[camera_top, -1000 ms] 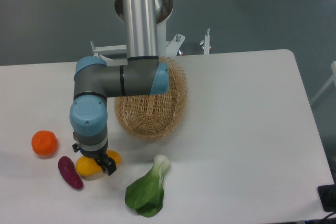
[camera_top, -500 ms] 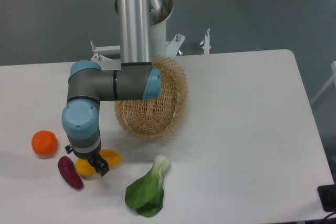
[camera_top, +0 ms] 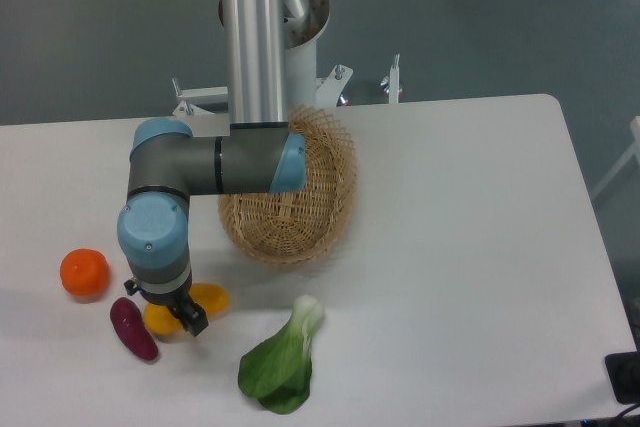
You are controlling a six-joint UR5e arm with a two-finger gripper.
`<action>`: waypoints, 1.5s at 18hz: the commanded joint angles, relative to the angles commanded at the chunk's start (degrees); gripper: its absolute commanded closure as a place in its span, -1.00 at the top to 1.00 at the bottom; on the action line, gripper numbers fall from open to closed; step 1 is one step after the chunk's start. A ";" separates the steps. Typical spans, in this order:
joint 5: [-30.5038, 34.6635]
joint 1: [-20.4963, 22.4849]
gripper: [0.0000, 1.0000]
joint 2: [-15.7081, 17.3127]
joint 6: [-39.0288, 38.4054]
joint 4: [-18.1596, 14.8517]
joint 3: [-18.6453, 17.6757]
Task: Pick up the mango from the table
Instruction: 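Close the gripper around the yellow mango, then lift the held mango up off the table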
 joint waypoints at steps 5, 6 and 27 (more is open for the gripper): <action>2.72 -0.44 0.17 0.00 -0.61 0.09 0.00; 2.73 -0.44 0.12 0.35 -0.62 0.00 0.00; 7.30 15.19 0.11 10.81 11.68 -2.81 0.00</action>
